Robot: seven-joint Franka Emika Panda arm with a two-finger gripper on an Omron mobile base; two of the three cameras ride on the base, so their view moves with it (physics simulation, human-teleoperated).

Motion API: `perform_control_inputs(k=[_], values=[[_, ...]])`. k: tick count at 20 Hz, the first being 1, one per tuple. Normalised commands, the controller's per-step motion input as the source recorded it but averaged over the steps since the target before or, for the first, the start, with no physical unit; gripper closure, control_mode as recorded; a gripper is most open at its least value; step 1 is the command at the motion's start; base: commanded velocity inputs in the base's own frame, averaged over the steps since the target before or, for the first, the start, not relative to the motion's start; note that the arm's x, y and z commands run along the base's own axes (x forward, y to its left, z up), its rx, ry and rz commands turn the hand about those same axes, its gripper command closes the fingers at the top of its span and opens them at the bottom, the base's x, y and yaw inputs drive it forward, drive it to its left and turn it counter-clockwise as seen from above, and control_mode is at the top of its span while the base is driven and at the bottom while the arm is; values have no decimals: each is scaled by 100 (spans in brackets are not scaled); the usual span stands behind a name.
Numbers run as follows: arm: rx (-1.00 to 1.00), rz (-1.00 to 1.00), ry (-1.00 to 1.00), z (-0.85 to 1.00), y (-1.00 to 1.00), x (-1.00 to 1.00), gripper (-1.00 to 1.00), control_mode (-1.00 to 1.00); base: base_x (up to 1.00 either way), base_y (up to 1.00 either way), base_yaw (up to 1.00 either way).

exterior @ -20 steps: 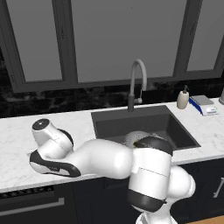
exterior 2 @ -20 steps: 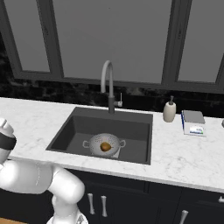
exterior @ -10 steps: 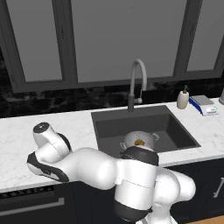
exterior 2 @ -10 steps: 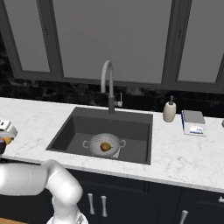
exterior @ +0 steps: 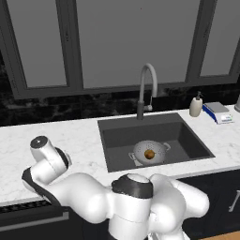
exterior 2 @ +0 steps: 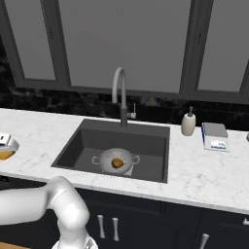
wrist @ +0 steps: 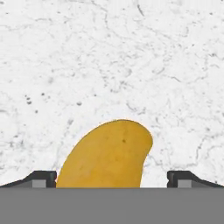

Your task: Put the colander in the sink, put the pear, mango in the colander, and turn on the sink faucet and pour water over the colander.

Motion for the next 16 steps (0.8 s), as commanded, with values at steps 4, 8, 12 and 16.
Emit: perform_control_inputs(k=[4, 8, 12, 16], values=[[0, 5, -1, -34, 1, 0, -100, -100, 0, 0, 0], [0, 3, 0, -45, 0, 12, -100, -100, 0, 0, 0], [0, 4, 0, -48, 0, 24, 100, -100, 0, 0, 0], [0, 3, 0, -40, 0, 11, 100, -100, 0, 0, 0]])
